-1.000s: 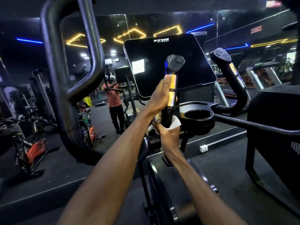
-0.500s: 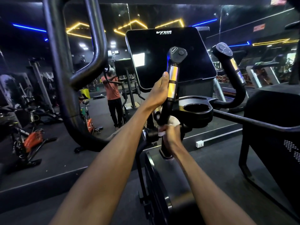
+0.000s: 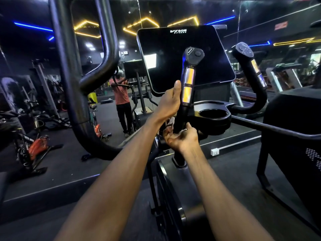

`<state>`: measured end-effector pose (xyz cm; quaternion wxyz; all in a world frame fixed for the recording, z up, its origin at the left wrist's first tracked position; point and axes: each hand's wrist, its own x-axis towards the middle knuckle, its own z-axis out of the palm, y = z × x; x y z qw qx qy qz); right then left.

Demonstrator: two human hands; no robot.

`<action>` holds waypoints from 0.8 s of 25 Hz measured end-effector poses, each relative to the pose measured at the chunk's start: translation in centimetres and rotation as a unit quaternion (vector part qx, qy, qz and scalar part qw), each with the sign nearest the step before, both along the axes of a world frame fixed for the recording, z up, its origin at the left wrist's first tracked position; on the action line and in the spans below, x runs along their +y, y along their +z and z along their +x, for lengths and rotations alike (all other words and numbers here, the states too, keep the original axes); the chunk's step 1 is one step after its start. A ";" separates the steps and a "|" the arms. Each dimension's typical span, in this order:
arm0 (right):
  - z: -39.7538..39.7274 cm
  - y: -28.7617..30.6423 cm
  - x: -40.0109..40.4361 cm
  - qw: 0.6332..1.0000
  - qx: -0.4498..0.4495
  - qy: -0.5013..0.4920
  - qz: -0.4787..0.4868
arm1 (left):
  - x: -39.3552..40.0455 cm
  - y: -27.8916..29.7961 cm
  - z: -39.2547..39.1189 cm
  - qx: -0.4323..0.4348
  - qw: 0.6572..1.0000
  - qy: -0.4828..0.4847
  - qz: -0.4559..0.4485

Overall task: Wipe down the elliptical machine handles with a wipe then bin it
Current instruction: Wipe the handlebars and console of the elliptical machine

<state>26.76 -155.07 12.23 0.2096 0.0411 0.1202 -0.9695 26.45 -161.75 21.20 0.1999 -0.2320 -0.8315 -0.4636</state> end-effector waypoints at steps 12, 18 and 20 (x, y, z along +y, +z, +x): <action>4.3 3.1 1.6 0.999 0.028 0.002 0.045 | -1.3 -2.3 0.9 -0.018 0.994 0.066 0.088; 6.9 2.5 1.8 0.835 0.138 -0.348 0.403 | -1.7 -3.8 1.4 -0.123 0.961 0.100 0.225; 6.2 3.1 0.8 0.681 0.234 -0.469 0.512 | -1.2 -3.8 2.0 -0.127 0.954 0.102 0.250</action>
